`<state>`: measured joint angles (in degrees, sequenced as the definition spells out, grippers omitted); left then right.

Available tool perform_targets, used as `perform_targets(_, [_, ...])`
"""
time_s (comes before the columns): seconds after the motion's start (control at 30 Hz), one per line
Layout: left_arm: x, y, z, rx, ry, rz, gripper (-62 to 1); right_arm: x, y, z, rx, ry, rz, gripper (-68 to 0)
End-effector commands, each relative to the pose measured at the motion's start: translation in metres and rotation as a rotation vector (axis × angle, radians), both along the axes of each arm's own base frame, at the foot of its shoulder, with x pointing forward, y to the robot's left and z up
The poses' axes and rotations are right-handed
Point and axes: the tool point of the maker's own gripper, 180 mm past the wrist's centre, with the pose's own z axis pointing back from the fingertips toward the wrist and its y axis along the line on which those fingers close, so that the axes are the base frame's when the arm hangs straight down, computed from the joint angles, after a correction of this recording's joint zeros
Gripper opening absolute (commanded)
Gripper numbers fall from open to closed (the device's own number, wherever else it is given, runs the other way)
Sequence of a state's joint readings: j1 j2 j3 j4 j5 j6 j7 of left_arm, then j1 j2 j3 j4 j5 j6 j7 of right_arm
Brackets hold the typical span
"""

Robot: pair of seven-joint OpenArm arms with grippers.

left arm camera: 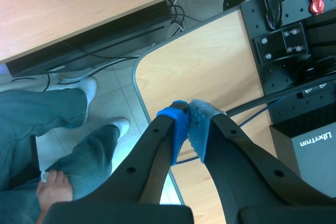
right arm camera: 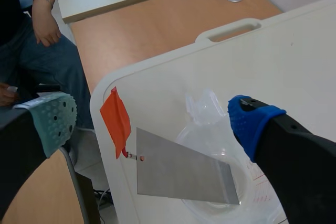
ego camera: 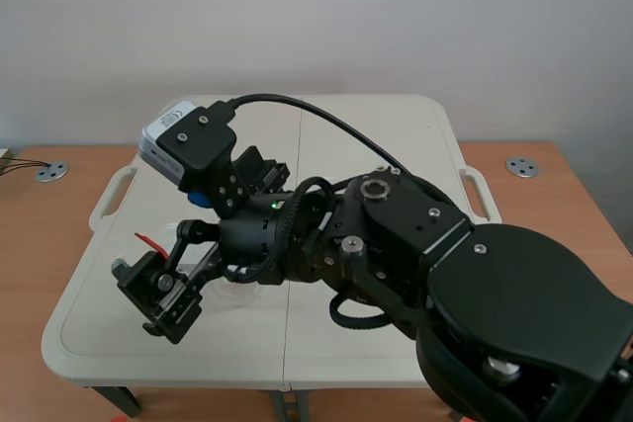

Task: Hold the metal plate by the orange handle, dip it into the blue solution, take it out and point at it, then put the plate back in the beaker on the left.
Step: 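Lift the metal plate out of the left beaker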

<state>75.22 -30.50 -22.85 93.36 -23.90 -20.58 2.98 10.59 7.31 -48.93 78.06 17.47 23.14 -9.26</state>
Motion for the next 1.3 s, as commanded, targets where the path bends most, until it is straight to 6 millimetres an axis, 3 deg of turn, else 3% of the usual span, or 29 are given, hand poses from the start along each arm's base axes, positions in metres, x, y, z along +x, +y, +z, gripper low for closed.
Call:
perform_targets(0.0, [0.001,-0.003,0.001,-0.012,-0.009,0.008,-57.9,0.005,0.004,0.016,0.04,-0.032,0.0,-11.8])
perform_targets(0.17, [0.001,-0.003,0.001,-0.012,-0.009,0.008,-57.9,0.012,0.001,0.013,0.021,-0.029,-0.041,-11.9])
perform_targets(0.37, [0.001,-0.003,0.001,-0.012,-0.009,0.008,-57.9,0.012,0.0,0.013,0.015,-0.034,-0.04,-21.5])
perform_targets(0.53, [0.001,-0.003,0.001,-0.012,-0.009,0.008,-57.9,0.012,0.0,0.011,0.007,-0.031,-0.04,-36.2])
perform_targets(0.97, [0.001,-0.003,0.001,-0.013,-0.009,0.008,-57.9,0.012,0.0,0.011,0.008,-0.031,-0.041,-65.1])
perform_targets(1.27, [0.001,-0.003,0.001,-0.013,-0.009,0.008,-57.9,0.026,-0.009,0.019,0.04,-0.053,-0.098,-66.2])
